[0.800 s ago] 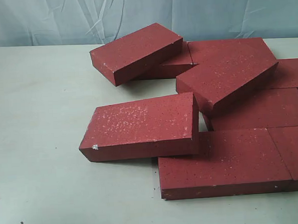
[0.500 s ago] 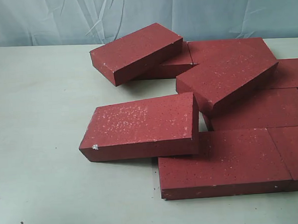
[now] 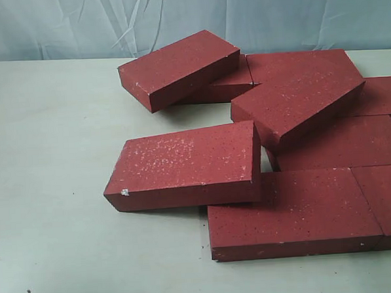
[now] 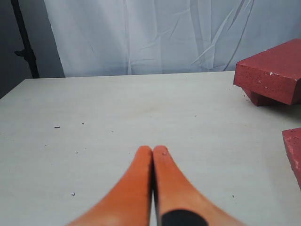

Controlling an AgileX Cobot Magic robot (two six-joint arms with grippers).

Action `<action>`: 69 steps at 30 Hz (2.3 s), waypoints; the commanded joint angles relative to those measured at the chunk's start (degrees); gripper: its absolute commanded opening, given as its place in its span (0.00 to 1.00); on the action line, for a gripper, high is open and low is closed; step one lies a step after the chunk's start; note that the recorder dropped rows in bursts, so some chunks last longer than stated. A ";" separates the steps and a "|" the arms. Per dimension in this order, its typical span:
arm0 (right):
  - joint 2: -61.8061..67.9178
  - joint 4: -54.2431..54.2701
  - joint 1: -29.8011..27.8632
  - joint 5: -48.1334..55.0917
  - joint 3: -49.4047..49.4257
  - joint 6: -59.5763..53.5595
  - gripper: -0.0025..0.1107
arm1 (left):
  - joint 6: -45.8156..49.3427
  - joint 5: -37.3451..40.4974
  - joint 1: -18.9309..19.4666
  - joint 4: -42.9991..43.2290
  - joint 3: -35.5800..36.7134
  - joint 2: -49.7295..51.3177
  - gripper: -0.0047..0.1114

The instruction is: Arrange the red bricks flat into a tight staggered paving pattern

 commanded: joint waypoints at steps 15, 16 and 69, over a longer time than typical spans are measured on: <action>-0.30 -0.17 -0.32 -13.15 0.14 -0.08 0.02 | -0.25 -0.76 0.16 0.00 0.25 -0.29 0.04; -0.30 -0.17 -0.32 -13.15 0.14 -0.08 0.02 | -0.25 -0.76 0.16 0.00 0.25 -0.29 0.04; 41.14 7.01 -0.32 24.18 -43.44 -1.30 0.02 | -0.25 -0.76 0.16 0.00 0.25 -0.29 0.04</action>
